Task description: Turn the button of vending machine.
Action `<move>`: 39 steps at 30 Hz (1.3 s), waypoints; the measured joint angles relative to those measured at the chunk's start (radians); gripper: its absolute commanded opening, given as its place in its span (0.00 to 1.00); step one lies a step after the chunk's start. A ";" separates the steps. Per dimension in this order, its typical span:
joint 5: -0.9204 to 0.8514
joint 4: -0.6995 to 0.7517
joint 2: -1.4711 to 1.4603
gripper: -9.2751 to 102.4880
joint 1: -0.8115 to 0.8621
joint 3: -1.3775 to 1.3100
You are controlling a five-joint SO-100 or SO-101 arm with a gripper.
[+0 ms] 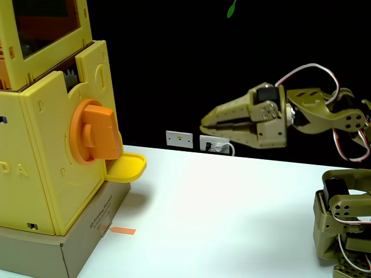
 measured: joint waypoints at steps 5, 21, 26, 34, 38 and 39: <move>-0.261 0.014 -0.038 0.08 -0.023 -0.066; -1.109 -0.600 -0.253 0.10 -0.060 0.244; -1.204 -0.755 -0.348 0.14 -0.020 0.272; -1.258 -1.224 -0.581 0.13 0.011 0.328; -1.259 -1.414 -0.709 0.15 0.017 0.328; -1.259 -1.447 -0.735 0.17 0.018 0.328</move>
